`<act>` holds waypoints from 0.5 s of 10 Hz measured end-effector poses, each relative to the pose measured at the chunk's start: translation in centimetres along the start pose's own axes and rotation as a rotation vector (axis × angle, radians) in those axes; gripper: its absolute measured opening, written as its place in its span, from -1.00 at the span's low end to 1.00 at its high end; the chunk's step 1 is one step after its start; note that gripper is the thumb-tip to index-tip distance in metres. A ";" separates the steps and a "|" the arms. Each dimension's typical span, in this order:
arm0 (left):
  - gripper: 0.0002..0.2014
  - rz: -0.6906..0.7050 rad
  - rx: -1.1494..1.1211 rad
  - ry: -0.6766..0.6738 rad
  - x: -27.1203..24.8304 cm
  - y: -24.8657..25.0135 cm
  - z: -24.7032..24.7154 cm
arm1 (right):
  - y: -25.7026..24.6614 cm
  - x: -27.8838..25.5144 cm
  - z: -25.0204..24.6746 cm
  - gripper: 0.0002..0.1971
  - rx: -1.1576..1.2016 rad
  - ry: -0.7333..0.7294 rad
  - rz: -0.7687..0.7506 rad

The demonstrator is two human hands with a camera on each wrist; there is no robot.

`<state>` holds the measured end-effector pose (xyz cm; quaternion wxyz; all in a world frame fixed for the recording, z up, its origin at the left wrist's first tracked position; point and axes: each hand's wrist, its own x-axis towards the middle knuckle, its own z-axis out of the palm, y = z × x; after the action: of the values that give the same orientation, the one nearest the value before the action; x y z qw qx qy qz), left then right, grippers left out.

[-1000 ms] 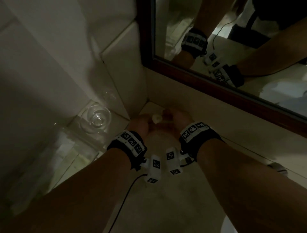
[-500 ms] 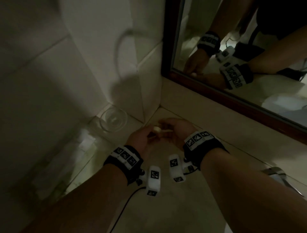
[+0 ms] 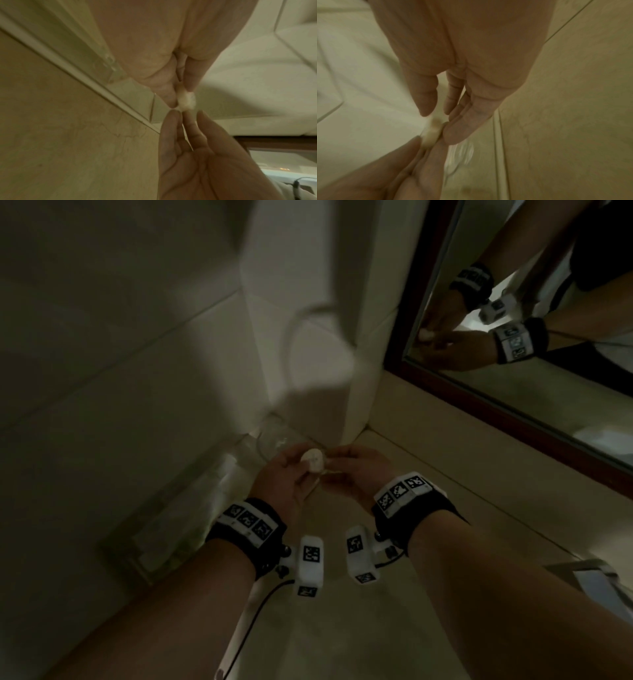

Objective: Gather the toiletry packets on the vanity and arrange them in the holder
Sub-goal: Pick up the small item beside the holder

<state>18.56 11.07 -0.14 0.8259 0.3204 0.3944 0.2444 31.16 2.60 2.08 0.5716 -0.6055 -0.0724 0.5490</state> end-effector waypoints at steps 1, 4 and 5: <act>-0.76 0.034 0.080 -0.009 -0.4 0.4 -0.9 | 0.3 0.6 1.7 -0.84 -0.022 0.015 -0.039; -0.74 0.146 0.497 0.189 3.5 2.1 -3.3 | 0.2 5.1 4.0 -0.83 -0.454 0.086 -0.101; -0.68 0.072 0.558 0.234 4.9 2.9 -3.5 | 0.2 6.7 4.8 -0.70 -0.431 0.049 -0.091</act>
<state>18.11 17.42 -2.16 0.6458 0.5183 0.5271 0.1908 30.05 10.29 -0.78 0.4546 -0.7229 -0.2014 0.4798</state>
